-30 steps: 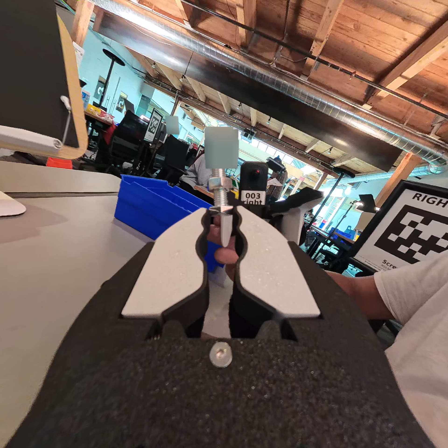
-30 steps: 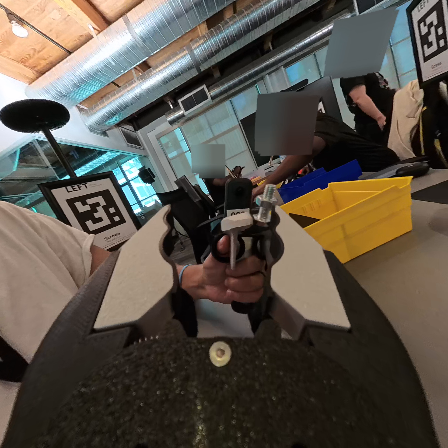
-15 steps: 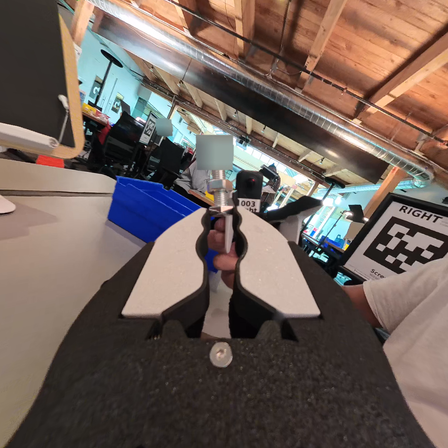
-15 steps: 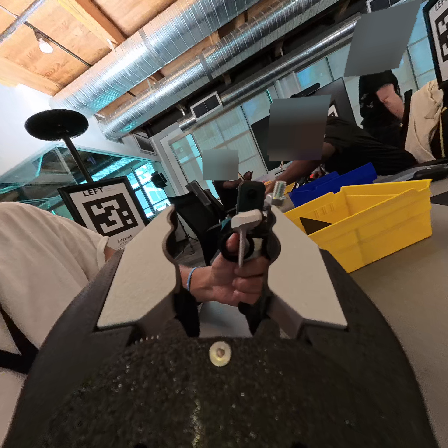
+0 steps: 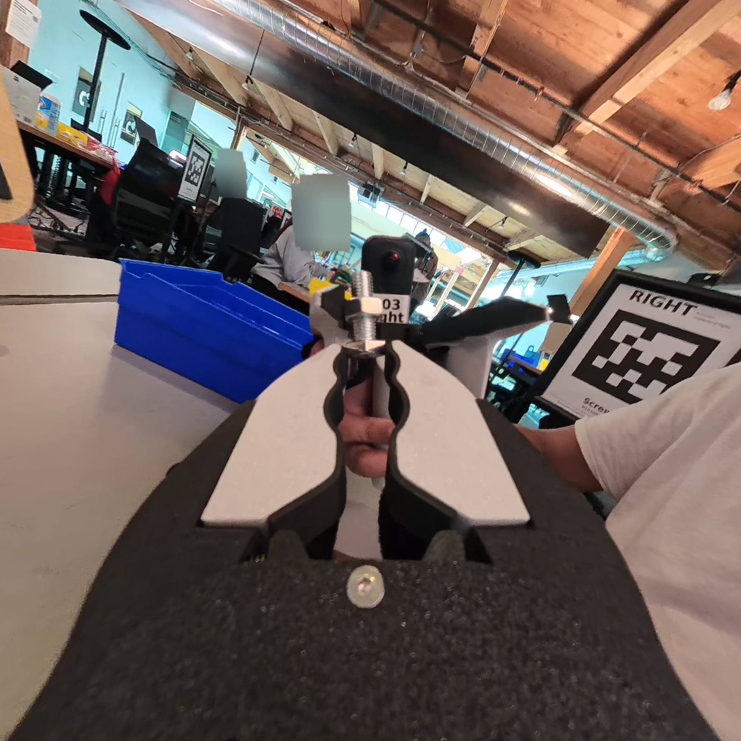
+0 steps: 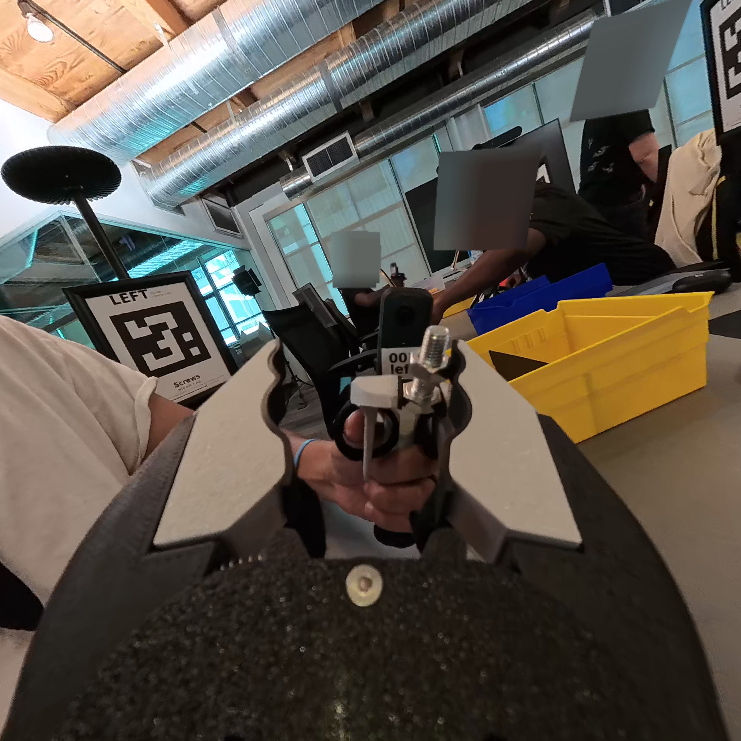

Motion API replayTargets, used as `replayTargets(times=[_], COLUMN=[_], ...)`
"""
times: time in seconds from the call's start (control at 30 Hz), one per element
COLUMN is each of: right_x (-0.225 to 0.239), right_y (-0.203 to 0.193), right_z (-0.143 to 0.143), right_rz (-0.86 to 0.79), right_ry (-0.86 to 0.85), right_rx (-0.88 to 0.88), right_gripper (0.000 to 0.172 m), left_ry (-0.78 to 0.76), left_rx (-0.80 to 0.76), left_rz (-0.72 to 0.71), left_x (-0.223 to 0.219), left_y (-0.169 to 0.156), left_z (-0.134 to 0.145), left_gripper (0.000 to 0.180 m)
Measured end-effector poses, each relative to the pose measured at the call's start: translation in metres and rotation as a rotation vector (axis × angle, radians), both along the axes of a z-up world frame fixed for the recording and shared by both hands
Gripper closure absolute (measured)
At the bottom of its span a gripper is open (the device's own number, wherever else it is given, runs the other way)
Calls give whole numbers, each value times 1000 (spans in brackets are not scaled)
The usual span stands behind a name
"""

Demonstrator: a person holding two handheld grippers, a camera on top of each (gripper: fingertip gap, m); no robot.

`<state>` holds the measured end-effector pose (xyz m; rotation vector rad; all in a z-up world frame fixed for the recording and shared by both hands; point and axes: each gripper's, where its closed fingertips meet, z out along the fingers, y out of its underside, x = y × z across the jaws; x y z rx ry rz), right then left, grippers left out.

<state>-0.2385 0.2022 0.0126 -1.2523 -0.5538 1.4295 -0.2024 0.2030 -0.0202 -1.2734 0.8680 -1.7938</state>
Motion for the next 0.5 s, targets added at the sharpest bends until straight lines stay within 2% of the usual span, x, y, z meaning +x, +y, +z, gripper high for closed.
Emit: replayTargets(times=[0.13,0.2,0.3,0.4,0.5], right_x=[10,15,16,14,8], right_y=[2,-3,4,11,9], right_z=[3,7,3,-3,-4], right_rz=[9,46,-11,-42,-42], right_ry=[39,55,9,-13,-17], right_rx=[-18,1,8,-18,-12], right_gripper=[91,109,100,90,86], left_ry=[-45,-62,-46,-25,18], left_rx=[-34,-58,-27,22,85], left_rz=[41,90,132,112,75], left_x=[-11,-20,-27,-22,-11], left_y=[15,29,36,23,6], left_z=[9,13,12,13,9], left_gripper=[163,164,163,164,164])
